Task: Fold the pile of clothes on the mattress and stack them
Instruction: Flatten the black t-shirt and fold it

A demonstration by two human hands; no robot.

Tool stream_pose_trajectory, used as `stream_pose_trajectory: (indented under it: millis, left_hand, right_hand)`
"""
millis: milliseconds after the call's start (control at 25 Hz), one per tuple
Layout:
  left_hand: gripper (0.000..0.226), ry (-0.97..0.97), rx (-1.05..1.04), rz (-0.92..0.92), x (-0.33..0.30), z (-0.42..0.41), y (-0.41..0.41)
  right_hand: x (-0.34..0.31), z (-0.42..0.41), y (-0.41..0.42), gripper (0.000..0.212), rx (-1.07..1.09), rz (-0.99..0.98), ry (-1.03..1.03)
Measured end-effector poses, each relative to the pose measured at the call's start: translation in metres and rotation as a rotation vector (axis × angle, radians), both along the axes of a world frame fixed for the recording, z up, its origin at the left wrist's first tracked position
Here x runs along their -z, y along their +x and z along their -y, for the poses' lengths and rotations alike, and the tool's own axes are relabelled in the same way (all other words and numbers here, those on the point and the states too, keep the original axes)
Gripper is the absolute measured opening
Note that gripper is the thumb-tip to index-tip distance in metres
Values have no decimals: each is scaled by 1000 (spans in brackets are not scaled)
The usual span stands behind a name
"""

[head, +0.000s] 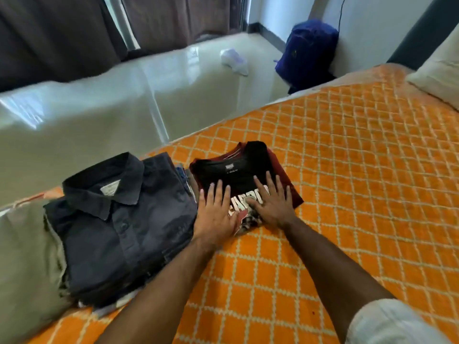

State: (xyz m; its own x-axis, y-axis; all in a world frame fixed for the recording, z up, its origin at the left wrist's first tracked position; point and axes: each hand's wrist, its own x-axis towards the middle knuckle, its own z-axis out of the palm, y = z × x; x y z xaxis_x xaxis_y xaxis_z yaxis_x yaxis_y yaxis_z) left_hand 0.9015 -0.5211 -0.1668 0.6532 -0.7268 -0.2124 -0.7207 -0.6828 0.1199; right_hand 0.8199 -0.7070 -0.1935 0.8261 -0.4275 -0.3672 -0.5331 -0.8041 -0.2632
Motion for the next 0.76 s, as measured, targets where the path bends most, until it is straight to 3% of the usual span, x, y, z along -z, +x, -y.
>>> stream_pose_trajectory:
  millis: [280,760]
  left_hand:
    - [88,-120,41,-127,24,-2,17]
    - [82,-124,60,-106,36,-1,11]
  right_hand:
    - [7,7,8,80,38,-47,1]
    - [8,8,7,80,21,-57,-57]
